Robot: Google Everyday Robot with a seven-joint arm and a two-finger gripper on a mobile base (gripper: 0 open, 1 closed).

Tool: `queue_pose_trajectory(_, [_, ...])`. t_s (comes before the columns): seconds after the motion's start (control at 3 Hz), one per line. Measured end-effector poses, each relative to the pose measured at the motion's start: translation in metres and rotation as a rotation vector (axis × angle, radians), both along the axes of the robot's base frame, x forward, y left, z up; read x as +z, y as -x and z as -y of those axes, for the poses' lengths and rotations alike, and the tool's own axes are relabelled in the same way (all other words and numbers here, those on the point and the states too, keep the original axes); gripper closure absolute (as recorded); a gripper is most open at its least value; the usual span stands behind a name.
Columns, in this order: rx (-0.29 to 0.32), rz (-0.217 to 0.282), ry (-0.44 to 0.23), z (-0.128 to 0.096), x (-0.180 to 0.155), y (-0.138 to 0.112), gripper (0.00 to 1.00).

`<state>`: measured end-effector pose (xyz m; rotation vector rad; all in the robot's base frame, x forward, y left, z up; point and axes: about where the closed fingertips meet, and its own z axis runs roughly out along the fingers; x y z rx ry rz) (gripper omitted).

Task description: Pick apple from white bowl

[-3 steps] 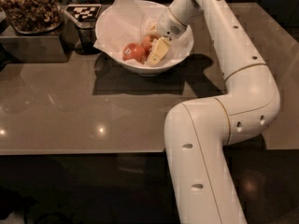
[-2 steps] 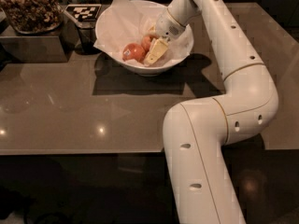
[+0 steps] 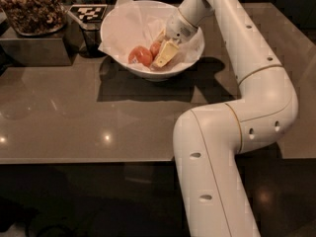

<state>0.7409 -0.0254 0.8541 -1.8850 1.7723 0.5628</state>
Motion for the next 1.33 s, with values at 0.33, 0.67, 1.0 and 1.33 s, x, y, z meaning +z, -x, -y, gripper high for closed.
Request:
queue_pose_trajectory(0.33, [-0.019, 0.011, 0.006, 0.009, 0.006, 0.000, 1.00])
queue_pose_trajectory(0.67, [-0.025, -0.009, -0.018, 0.017, 0.017, 0.010, 1.00])
queue_pose_trajectory(1.0, [-0.027, -0.058, -0.081, 0.013, 0.030, 0.024, 1.00])
queue_pose_trajectory(1.33, [0.005, -0.078, -0.211, 0.007, 0.063, 0.043, 1.00])
